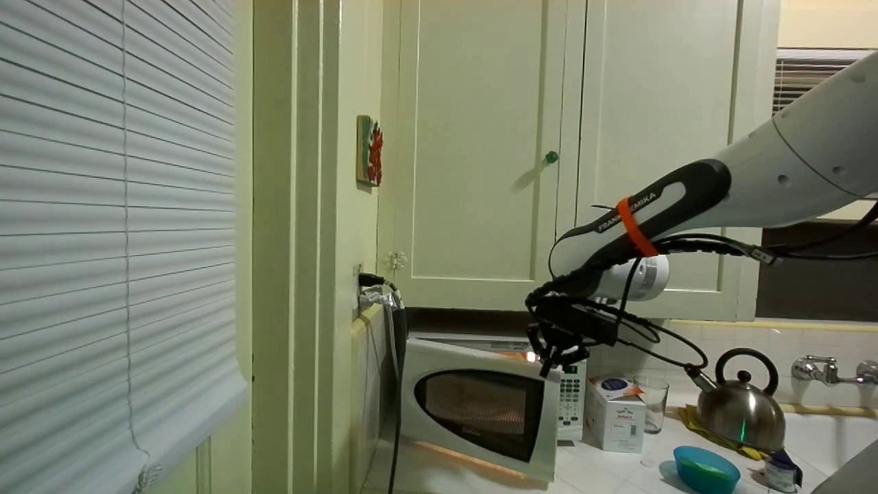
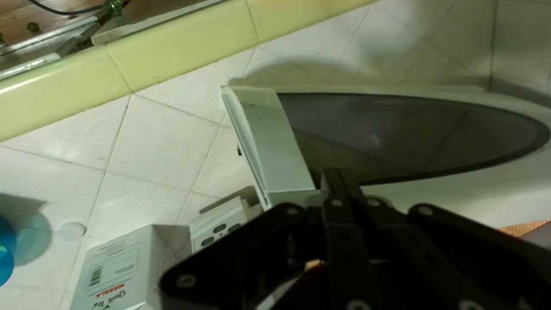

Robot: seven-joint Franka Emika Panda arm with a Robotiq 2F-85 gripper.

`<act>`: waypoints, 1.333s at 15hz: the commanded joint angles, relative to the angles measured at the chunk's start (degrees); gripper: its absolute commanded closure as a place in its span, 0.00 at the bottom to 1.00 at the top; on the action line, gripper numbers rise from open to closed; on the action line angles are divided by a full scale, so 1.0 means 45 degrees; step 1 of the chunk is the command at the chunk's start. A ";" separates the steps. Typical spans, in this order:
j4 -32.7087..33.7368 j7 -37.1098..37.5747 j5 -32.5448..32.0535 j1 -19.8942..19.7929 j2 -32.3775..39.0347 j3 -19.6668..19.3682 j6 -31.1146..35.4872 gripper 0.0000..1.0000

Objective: Close the microwave door.

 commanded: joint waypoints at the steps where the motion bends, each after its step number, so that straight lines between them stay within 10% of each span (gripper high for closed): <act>1: 0.0019 -0.0116 -0.0059 -0.0134 -0.0033 -0.0189 -0.0034 0.99; 20: 0.0566 -0.2105 -0.0711 -0.0575 0.2795 -0.0676 0.5258 1.00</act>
